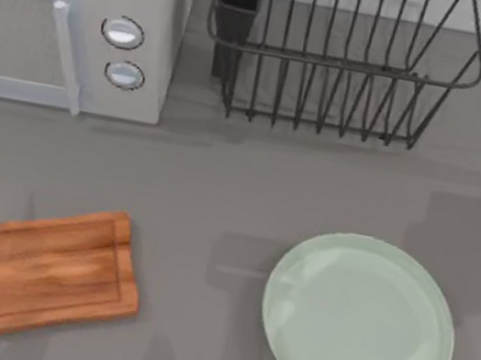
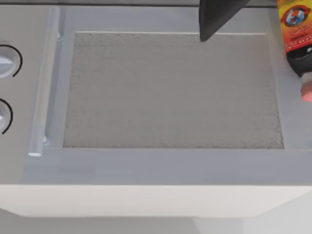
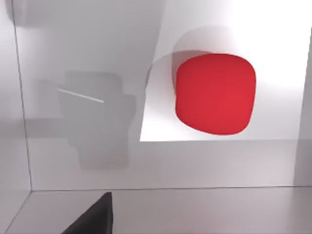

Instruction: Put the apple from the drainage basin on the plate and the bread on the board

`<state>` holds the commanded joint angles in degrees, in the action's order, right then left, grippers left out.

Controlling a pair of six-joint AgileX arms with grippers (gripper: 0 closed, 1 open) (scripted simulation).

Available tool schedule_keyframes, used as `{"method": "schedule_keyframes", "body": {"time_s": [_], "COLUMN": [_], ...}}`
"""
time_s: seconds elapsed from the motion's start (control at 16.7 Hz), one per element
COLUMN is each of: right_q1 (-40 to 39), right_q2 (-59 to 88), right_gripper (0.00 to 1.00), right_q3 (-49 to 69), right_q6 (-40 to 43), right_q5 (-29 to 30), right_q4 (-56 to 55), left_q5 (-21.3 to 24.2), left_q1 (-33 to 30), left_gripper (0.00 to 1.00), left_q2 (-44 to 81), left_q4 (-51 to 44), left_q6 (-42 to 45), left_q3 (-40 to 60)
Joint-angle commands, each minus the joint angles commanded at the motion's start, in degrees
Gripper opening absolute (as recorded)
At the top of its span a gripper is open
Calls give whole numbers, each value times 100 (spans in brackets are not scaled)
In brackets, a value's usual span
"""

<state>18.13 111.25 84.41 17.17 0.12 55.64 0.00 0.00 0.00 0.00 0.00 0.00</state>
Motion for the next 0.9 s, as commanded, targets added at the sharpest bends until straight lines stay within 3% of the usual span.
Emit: {"method": "schedule_keyframes", "body": {"time_s": [0.24,0.54,0.9], "right_q1": [152,168,143], "right_q2": [920,1015,1396], "right_gripper": [100,100,100], "right_q3": [704,779,521], "right_q6": [144,159,149], "right_q5": [1,1,6], "right_q4": [466,516,-111], "left_q5": [0,0,0], "left_q1": [0,0,0], "left_gripper": [100,100,100], "left_q2": [0,0,0], "left_q4": [0,0,0], "left_q6": [0,0,0], "left_q3": [0,0,0]}}
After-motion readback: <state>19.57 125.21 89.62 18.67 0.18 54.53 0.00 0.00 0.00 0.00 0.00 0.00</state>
